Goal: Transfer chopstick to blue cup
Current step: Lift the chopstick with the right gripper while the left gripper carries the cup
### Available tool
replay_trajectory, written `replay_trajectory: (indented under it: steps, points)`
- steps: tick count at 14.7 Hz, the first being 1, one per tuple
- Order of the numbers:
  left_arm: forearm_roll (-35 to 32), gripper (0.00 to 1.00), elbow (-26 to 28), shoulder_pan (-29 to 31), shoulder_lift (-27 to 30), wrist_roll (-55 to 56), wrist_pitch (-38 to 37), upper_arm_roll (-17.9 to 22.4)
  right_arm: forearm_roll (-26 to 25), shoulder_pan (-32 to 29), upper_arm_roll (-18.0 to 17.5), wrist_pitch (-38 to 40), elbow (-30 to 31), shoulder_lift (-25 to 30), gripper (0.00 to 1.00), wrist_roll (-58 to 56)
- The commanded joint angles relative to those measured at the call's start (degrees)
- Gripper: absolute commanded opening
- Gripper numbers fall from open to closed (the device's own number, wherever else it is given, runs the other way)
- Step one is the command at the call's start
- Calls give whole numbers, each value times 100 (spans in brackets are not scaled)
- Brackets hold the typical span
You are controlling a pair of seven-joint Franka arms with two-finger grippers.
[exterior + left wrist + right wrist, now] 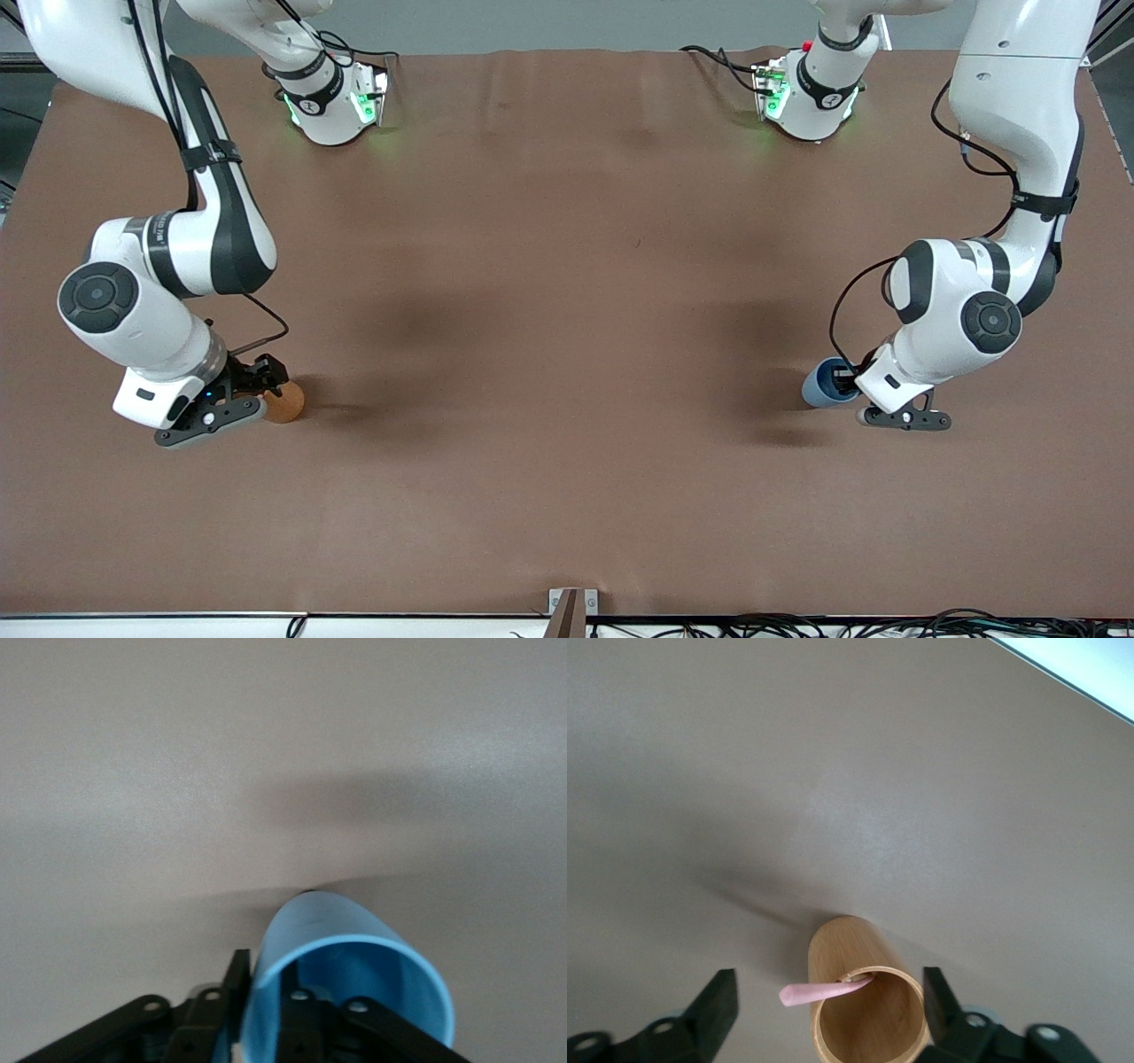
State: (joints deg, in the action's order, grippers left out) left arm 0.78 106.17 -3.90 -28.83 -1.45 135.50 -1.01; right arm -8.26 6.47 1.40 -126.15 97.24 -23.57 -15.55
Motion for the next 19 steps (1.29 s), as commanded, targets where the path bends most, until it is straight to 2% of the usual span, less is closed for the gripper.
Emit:
replay_trajectory:
  steps: [1, 2, 4, 6, 8, 11, 16, 19]
  points:
    - [-77, 0, 1, -84, 236, 153, -102, 13, -70, -41, -43, -68, 120, 98, 40, -71]
    - [-121, 0, -43, -111, 342, 398, -181, -39, -70, -41, -43, -59, 120, 98, 32, -71]
    - [-139, 0, -227, -233, 395, 1090, -383, -346, -70, -41, -43, -59, 120, 98, 23, -80]
    - [-463, 0, -333, -287, 422, 2021, -577, -732, -70, -50, -43, -68, 111, 98, 18, -80]
    - [-797, 0, -447, -304, 396, 3111, -613, -1224, -70, -58, -43, -68, 111, 98, 17, -80]
    - [-930, 0, -763, -506, 229, 4553, -621, -1805, -70, -59, -43, -59, 103, 98, 13, -80]
    - [-1579, 0, -1343, -1472, -499, 6444, -621, -1929, -44, -269, -35, 370, 59, 405, 8, 16]
    - [-1975, 1, -1406, -1570, -764, 6912, -621, -2078, 227, -331, -26, 433, -117, 765, 6, 34]
